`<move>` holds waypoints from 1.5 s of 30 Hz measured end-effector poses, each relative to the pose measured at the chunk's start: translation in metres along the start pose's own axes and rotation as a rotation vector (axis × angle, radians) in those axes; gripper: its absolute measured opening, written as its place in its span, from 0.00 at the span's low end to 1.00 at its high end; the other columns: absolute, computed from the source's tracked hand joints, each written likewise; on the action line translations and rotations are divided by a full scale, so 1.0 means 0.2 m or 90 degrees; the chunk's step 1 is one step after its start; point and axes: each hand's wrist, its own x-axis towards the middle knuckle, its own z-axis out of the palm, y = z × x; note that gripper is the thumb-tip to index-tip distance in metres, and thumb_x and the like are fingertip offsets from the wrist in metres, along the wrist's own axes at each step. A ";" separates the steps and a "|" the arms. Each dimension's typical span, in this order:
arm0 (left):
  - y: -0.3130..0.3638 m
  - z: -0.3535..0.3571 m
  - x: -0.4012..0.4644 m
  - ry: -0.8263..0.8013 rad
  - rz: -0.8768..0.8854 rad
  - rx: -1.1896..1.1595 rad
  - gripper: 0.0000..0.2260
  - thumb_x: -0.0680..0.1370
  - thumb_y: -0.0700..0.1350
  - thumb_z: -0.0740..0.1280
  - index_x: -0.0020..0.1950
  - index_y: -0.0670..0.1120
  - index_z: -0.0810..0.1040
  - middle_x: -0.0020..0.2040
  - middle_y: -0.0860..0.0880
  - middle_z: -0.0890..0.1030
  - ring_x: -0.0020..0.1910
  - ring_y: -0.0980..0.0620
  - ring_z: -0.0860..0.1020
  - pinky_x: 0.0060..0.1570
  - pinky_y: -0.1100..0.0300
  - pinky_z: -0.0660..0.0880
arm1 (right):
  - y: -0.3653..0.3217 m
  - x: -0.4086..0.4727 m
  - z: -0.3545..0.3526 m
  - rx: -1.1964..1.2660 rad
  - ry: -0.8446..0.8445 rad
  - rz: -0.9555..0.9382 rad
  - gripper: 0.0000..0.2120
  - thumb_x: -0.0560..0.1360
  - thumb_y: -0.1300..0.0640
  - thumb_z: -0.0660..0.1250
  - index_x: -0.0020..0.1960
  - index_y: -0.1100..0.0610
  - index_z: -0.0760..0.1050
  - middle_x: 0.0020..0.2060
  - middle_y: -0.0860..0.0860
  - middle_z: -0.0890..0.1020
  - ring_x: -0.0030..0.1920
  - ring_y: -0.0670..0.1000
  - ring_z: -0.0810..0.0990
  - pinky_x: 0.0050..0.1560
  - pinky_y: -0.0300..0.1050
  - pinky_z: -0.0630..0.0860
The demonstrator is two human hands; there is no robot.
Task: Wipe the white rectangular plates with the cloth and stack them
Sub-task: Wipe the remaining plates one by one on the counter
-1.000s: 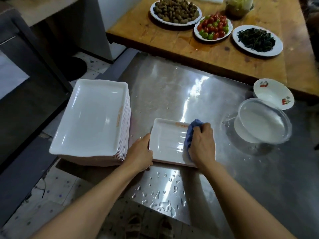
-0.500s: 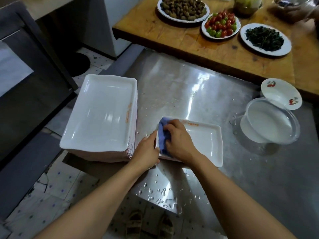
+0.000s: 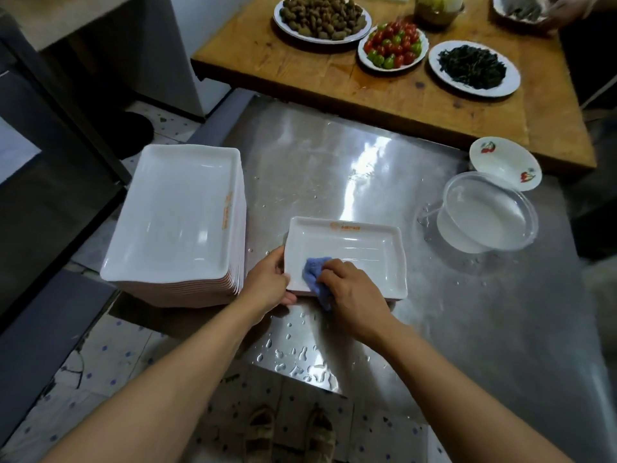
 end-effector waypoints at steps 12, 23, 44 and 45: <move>0.10 0.01 -0.02 0.022 0.093 0.291 0.28 0.73 0.32 0.54 0.68 0.56 0.67 0.54 0.49 0.75 0.29 0.46 0.82 0.25 0.59 0.77 | 0.35 -0.20 -0.07 -0.199 0.008 0.121 0.12 0.78 0.59 0.56 0.60 0.57 0.70 0.59 0.52 0.72 0.57 0.53 0.70 0.57 0.46 0.64; 0.12 0.04 -0.06 0.092 0.089 0.312 0.28 0.69 0.32 0.54 0.65 0.54 0.71 0.50 0.45 0.80 0.32 0.42 0.82 0.36 0.50 0.80 | 0.40 -0.07 -0.07 -0.200 0.023 0.144 0.14 0.80 0.56 0.55 0.65 0.54 0.67 0.65 0.52 0.70 0.60 0.55 0.69 0.59 0.46 0.66; 0.21 0.25 -0.19 0.126 0.337 0.663 0.27 0.76 0.53 0.66 0.73 0.51 0.64 0.71 0.48 0.66 0.69 0.46 0.62 0.64 0.51 0.63 | 0.42 -0.48 -0.29 0.250 0.261 0.247 0.07 0.66 0.71 0.62 0.32 0.64 0.72 0.24 0.48 0.78 0.27 0.47 0.77 0.30 0.51 0.75; 0.21 0.29 -0.19 0.059 0.369 0.680 0.28 0.75 0.54 0.66 0.73 0.52 0.63 0.73 0.49 0.63 0.71 0.48 0.60 0.68 0.52 0.58 | 0.43 -0.48 -0.30 0.260 0.267 0.263 0.08 0.66 0.71 0.62 0.31 0.63 0.73 0.24 0.47 0.78 0.26 0.46 0.77 0.29 0.48 0.75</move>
